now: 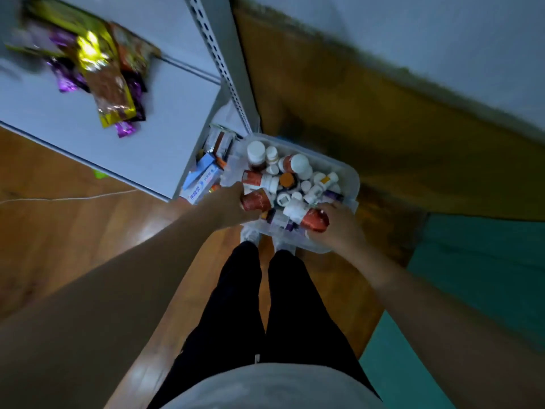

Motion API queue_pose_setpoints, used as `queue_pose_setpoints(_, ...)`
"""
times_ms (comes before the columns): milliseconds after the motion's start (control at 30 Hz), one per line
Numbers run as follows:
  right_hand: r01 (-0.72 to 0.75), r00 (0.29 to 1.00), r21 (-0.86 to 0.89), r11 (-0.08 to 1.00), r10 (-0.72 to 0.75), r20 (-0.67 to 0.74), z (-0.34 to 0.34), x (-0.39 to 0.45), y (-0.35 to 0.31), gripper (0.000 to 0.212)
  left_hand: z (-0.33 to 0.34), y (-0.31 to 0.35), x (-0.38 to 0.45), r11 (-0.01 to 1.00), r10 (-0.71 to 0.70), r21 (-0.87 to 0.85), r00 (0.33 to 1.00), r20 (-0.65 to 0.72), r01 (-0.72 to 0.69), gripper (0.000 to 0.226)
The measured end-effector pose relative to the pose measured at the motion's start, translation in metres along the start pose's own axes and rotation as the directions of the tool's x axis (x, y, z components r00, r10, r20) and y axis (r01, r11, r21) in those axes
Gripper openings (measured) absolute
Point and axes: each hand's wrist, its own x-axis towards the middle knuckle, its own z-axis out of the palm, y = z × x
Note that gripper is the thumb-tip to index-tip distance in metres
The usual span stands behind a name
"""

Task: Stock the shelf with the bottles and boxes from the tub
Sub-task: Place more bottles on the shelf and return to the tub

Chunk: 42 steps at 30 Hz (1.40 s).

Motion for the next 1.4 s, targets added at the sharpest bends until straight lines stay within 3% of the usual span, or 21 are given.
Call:
queue_pose_setpoints(200,0.04,0.998,0.383,0.923,-0.021,-0.054,-0.041,-0.056,-0.063,0.057,-0.021,-0.018,-0.099,0.915,-0.11,-0.401,0.982,-0.154,0.039,0.032)
queue_pose_setpoints(333,0.099,0.995,0.546,0.832,-0.094,-0.037,-0.062,-0.076,-0.119,0.055,-0.023,-0.055,-0.162,0.804,-0.147,-0.593,0.957,-0.249,-0.031,0.049)
queue_pose_setpoints(467,0.187,0.975,0.575,0.797,-0.221,-0.011,-0.062,-0.1,-0.181,0.05,-0.019,-0.105,-0.223,0.813,-0.17,-0.579,0.926,-0.336,-0.062,0.041)
queue_pose_setpoints(533,0.217,0.959,0.582,0.784,-0.282,0.023,-0.055,-0.111,-0.211,0.049,-0.018,-0.128,-0.253,0.742,-0.226,-0.664,0.899,-0.376,-0.091,0.026)
queue_pose_setpoints(667,0.189,0.926,0.672,0.716,-0.358,0.121,-0.03,-0.136,-0.284,0.044,-0.014,-0.184,-0.312,0.623,-0.275,-0.759,0.856,-0.438,-0.188,0.051)
queue_pose_setpoints(767,0.157,0.877,0.782,0.604,-0.449,0.171,-0.003,-0.163,-0.344,0.035,-0.013,-0.233,-0.363,0.532,-0.375,-0.801,0.772,-0.513,-0.274,0.047)
queue_pose_setpoints(900,0.087,0.781,0.904,0.418,-0.592,0.199,0.031,-0.206,-0.434,0.042,-0.015,-0.291,-0.431,0.382,-0.506,-0.814,0.637,-0.581,-0.438,0.038)
queue_pose_setpoints(967,0.093,0.713,0.917,0.387,-0.669,0.21,0.046,-0.226,-0.481,0.048,-0.019,-0.318,-0.46,0.353,-0.539,-0.789,0.581,-0.61,-0.502,0.039)
queue_pose_setpoints(1067,0.185,0.609,0.908,0.377,-0.769,0.196,0.06,-0.252,-0.549,0.073,-0.031,-0.353,-0.493,0.335,-0.548,-0.741,0.519,-0.656,-0.582,0.043)
queue_pose_setpoints(1200,0.283,0.473,0.905,0.318,-0.867,0.157,0.065,-0.28,-0.623,0.07,-0.056,-0.387,-0.524,0.326,-0.584,-0.685,0.431,-0.687,-0.651,0.047)
queue_pose_setpoints(1300,0.381,0.419,0.875,0.298,-0.899,0.124,0.059,-0.288,-0.666,0.075,-0.079,-0.406,-0.535,0.259,-0.639,-0.624,0.353,-0.683,-0.737,0.046)
queue_pose_setpoints(1400,0.574,0.4,0.754,0.318,-0.913,0.08,0.049,-0.286,-0.703,0.07,-0.107,-0.425,-0.539,0.216,-0.661,-0.567,0.309,-0.684,-0.795,0.049)
